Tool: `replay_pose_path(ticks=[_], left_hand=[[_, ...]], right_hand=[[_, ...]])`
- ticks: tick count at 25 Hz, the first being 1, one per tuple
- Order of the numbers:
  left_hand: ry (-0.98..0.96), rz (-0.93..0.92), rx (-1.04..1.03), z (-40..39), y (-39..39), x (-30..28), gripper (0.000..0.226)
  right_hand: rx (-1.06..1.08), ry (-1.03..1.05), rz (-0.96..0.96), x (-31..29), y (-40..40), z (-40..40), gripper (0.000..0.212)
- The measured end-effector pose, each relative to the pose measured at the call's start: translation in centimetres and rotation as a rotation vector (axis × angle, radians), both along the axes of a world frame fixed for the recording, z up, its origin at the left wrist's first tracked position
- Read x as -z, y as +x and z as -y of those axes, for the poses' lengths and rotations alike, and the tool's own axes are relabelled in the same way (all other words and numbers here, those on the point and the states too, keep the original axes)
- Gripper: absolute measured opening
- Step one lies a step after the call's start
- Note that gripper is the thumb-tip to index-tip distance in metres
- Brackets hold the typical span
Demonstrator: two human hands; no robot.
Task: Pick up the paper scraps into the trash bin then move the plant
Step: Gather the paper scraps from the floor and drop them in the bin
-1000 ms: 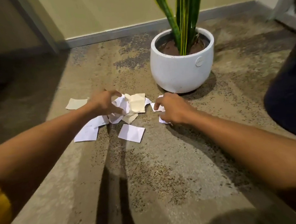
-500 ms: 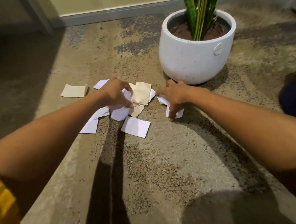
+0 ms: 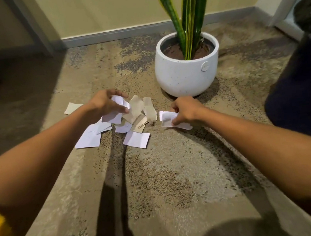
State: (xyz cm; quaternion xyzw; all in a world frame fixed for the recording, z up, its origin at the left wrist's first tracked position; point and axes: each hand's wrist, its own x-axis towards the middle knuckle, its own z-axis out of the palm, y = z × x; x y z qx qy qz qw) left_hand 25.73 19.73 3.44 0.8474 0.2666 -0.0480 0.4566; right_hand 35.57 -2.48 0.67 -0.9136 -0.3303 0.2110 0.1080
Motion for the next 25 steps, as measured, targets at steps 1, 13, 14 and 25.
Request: replay_pose_path(ticks=[1, 13, 14, 25], left_hand=[[0.004, 0.0, -0.001, 0.0, -0.2, -0.5, 0.042], [-0.127, 0.149, -0.024, 8.8, 1.3, -11.3, 0.018], [-0.182, 0.204, -0.031, 10.4, 2.0, -12.6, 0.018], [-0.207, 0.452, 0.152, 29.6, 11.1, -23.9, 0.051]], right_hand=[[0.007, 0.038, -0.011, -0.7, -0.1, 0.4, 0.029], [0.255, 0.529, 0.043, -15.8, -0.1, 7.6, 0.043], [0.281, 0.56, 0.092, -17.4, 0.4, 8.6, 0.042], [0.854, 0.704, 0.452, -25.4, 5.9, 23.8, 0.035]])
